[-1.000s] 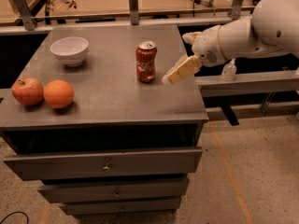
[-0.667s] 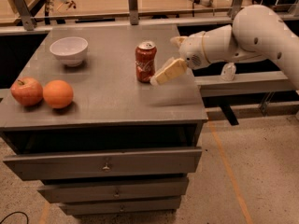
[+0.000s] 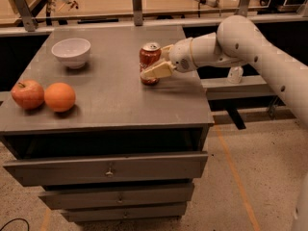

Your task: Place coke can into white bowl

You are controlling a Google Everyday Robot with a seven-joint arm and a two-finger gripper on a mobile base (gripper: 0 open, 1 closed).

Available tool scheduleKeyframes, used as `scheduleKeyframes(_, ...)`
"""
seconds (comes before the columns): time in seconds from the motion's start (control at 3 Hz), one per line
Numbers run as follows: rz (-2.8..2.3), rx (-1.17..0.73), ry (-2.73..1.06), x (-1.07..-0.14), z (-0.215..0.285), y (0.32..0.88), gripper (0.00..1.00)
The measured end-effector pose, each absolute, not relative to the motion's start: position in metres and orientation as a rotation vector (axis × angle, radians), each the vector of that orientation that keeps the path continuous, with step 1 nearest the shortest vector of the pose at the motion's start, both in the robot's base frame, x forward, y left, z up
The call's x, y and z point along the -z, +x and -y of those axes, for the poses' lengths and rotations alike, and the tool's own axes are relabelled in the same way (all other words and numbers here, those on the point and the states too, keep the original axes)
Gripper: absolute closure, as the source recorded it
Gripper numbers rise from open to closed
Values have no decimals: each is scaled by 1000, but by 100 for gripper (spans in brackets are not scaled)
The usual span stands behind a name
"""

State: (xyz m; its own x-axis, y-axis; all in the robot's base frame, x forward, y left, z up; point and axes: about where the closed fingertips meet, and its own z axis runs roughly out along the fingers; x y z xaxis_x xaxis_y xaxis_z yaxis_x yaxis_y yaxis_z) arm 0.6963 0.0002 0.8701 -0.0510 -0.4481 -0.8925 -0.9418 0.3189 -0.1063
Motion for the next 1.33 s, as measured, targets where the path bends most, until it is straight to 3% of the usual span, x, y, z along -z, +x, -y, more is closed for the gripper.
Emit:
scheduleKeyframes(0.33, -1652, -687, -1294, -865, -11, 700, 64)
scheduleKeyframes(0.67, -1511, -717, -1389, -889, -55, 709, 95)
scheduleKeyframes(1.33, -1428, -737, -1399, -946, -140, 753, 100)
